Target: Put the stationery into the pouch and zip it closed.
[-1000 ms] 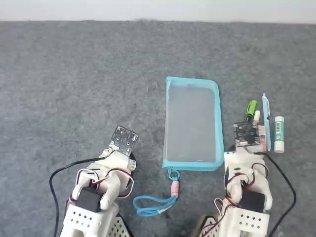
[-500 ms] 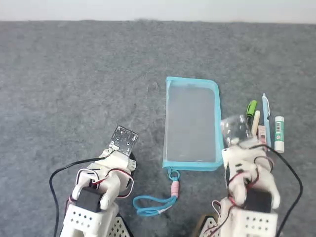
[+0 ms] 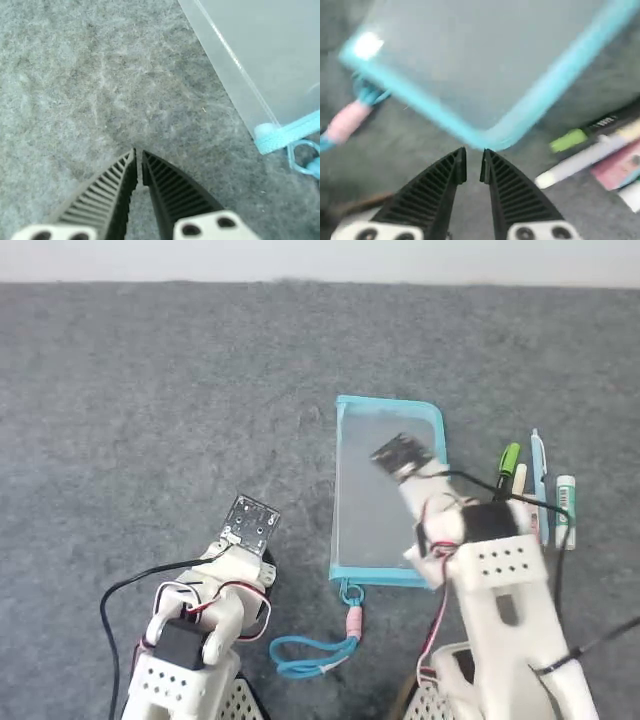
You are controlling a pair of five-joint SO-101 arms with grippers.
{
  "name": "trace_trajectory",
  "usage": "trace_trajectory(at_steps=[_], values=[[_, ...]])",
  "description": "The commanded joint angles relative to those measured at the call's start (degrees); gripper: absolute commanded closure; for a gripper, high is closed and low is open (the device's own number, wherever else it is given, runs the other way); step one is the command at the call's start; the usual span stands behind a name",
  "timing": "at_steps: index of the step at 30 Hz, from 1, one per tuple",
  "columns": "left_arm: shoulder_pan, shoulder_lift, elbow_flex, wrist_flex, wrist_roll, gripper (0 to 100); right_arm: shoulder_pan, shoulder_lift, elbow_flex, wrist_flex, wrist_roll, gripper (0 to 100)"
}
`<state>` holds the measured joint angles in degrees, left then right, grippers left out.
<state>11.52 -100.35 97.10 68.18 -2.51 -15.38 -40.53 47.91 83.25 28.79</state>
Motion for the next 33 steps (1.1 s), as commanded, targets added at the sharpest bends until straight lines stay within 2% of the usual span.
trace_trajectory(at_steps=[1,4,8,14,20,26,33], values=[[0.00,0.79,-0.31,-1.49,-0.53,98,-3.30,-4.44,-2.81,4.88,4.75,92.4],[0.00,0.79,-0.31,-1.49,-0.53,98,-3.38,-6.11,0.26,4.00,7.74,92.4],[0.00,0.79,-0.31,-1.49,-0.53,98,-3.47,-3.65,4.66,0.04,7.65,92.4],[0.00,0.79,-0.31,-1.49,-0.53,98,-3.38,4.70,5.36,-3.12,8.00,92.4],[0.00,0.79,-0.31,-1.49,-0.53,98,-3.38,13.58,5.36,-10.86,7.65,92.4],[0.00,0.79,-0.31,-1.49,-0.53,98,-3.38,19.47,4.66,-18.51,2.81,92.4],[0.00,0.79,-0.31,-1.49,-0.53,98,-3.38,23.16,-2.90,-19.74,-2.64,92.4]])
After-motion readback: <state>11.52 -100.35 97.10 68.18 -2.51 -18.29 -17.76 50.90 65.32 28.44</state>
